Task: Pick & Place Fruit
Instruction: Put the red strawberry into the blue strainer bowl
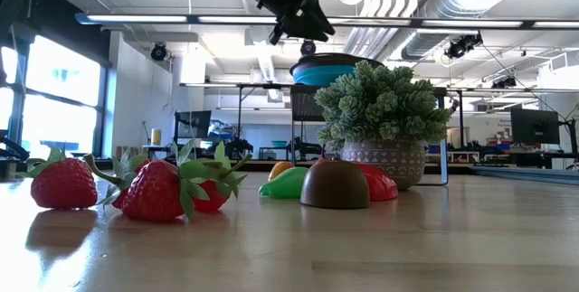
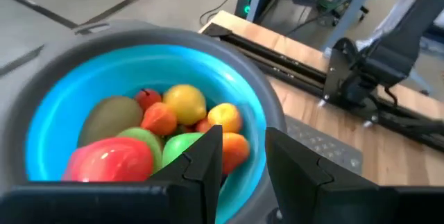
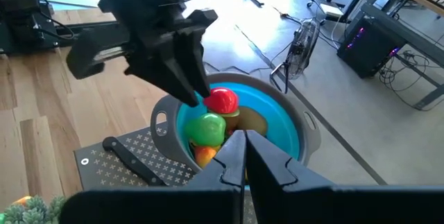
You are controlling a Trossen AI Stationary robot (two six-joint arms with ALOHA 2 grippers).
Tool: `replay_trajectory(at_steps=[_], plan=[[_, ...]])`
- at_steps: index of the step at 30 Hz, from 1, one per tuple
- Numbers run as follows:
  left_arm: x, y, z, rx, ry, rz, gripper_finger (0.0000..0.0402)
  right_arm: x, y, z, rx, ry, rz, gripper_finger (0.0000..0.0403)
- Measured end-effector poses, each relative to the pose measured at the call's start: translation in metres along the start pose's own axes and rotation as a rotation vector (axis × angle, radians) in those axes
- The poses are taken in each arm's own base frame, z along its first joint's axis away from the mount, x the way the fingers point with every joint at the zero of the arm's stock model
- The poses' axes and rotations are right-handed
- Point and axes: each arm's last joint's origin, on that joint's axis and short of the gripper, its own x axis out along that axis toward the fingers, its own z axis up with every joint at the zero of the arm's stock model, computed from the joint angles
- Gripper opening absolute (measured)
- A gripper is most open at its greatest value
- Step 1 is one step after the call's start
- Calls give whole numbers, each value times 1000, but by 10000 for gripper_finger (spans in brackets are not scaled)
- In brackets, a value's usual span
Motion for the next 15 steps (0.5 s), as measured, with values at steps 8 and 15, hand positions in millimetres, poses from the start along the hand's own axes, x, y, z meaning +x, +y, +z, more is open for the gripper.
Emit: replay_trajectory(at_steps=[8, 15], plan=[[-16, -13, 4, 90, -19, -30, 104, 0, 0, 0, 5, -1, -1, 4], [-38, -6, -30, 54, -131, -51, 104, 0, 0, 0, 6, -1, -1, 4]])
